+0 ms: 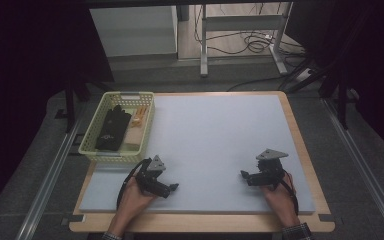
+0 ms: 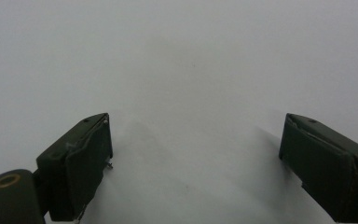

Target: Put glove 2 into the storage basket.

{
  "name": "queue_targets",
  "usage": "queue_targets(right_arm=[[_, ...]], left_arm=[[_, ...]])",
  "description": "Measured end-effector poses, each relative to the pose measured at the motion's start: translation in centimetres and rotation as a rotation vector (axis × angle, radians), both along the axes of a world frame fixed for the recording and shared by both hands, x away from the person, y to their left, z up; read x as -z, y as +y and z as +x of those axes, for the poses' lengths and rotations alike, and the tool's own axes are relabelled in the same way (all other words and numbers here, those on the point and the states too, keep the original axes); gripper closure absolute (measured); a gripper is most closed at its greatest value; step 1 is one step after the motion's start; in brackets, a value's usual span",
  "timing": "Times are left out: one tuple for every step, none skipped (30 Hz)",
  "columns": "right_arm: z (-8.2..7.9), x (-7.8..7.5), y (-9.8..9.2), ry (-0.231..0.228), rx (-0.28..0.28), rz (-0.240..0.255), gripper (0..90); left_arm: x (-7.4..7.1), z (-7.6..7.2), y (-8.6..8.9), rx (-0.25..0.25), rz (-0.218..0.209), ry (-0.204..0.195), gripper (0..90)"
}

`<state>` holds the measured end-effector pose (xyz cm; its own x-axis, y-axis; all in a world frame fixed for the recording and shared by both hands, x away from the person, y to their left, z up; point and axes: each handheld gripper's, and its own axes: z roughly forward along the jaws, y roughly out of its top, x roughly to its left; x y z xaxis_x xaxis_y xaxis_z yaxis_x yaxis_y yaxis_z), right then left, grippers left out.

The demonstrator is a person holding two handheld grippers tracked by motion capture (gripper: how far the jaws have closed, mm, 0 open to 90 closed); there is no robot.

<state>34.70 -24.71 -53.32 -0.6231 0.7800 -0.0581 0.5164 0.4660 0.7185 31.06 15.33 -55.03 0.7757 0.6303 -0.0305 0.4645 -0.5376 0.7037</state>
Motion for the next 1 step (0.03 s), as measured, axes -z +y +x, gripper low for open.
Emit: queue_targets(right_arm=[[0.0, 0.0, 0.02, 0.0, 0.0, -0.002, 9.1]], left_arm=[[0.0, -0.01, -0.01, 0.0, 0.001, 0.0, 3.7]])
